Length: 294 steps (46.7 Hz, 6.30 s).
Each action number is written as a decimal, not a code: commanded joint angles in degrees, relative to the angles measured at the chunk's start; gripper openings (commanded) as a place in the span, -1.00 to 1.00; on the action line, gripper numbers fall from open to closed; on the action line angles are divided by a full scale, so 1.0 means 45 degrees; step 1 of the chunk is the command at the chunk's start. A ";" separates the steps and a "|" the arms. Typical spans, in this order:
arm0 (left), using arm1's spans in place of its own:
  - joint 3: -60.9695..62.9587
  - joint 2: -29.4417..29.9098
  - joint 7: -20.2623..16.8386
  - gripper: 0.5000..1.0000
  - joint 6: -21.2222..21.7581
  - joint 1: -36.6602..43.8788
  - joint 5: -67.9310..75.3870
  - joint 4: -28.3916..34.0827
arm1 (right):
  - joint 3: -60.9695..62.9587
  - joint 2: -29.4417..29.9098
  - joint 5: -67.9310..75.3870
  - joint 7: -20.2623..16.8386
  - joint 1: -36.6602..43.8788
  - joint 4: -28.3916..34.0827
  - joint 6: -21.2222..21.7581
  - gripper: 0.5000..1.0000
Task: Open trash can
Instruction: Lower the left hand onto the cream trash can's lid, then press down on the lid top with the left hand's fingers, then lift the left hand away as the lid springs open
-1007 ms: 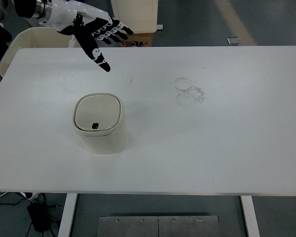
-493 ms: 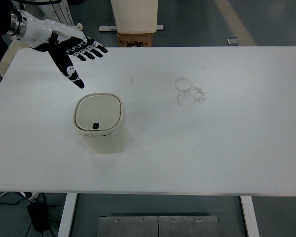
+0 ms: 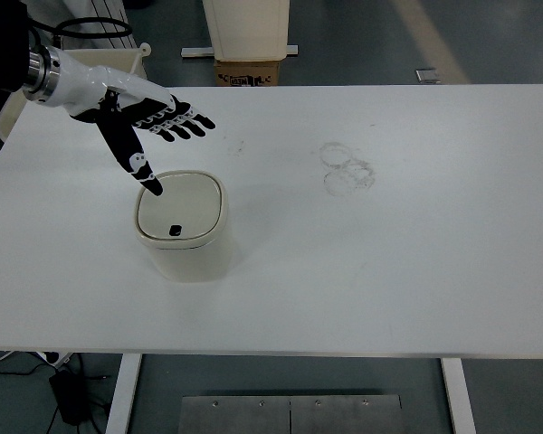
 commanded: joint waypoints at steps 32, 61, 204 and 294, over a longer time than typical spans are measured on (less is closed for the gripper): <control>0.0400 0.0269 0.0041 1.00 0.0000 0.0504 0.0149 -0.0655 | 0.0000 0.0000 0.0000 -0.0012 0.0252 0.0036 -0.0003 0.97; 0.0400 0.0191 -0.0018 1.00 0.0000 0.0563 -0.0436 -0.1241 | 0.0000 0.0000 0.0000 0.0008 0.0623 0.0017 -0.0003 0.97; 0.0322 0.0640 0.0002 1.00 0.0000 0.1481 -0.0768 -0.1671 | 0.0000 0.0000 0.0039 -0.0012 0.1189 0.0114 0.0017 0.97; 0.0361 0.0484 0.0021 1.00 0.0000 0.1617 -0.0905 -0.1651 | 0.0000 0.0000 0.0039 -0.0012 0.1189 0.0114 0.0017 0.97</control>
